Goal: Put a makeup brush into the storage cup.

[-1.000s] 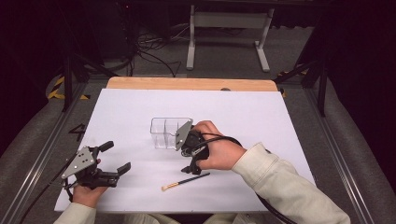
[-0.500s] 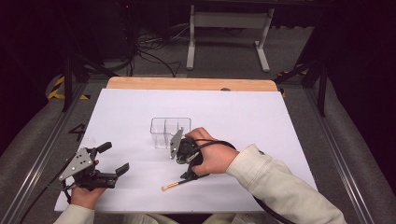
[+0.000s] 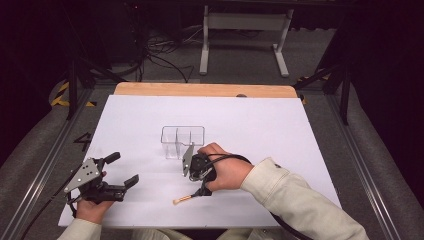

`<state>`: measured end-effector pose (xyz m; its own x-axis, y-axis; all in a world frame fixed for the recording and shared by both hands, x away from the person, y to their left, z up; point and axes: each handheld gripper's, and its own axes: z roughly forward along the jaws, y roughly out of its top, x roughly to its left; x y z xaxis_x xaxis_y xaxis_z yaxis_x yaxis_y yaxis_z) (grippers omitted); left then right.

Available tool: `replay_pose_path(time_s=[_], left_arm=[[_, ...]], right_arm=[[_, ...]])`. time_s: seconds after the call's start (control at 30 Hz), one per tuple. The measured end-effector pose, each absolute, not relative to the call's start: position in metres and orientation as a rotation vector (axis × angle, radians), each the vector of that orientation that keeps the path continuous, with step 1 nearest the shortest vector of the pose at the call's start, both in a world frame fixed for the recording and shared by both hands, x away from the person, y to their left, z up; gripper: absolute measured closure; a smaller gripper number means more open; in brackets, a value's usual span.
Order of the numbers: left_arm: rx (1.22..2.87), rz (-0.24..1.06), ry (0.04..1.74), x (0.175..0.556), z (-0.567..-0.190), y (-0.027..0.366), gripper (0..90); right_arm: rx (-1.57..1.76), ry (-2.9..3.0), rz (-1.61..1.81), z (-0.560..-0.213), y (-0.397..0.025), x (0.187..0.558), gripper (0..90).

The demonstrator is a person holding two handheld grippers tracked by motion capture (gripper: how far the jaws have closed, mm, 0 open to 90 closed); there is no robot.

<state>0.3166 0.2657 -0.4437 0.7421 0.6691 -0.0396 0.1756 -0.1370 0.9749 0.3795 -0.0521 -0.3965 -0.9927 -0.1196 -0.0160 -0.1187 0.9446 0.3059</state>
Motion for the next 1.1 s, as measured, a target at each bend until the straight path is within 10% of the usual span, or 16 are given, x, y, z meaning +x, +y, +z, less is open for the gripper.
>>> replay_pose_path(time_s=[0.47,1.1], left_arm=[[1.693,0.486,0.676,0.318,-0.443,0.265,0.2],[1.694,0.48,0.675,0.319,-0.444,0.264,0.3]], right_arm=[[0.237,-3.06,-0.397,-0.412,-0.051,0.374,58.7],[0.345,-3.079,-0.226,-0.423,-0.044,0.366,73.1]])
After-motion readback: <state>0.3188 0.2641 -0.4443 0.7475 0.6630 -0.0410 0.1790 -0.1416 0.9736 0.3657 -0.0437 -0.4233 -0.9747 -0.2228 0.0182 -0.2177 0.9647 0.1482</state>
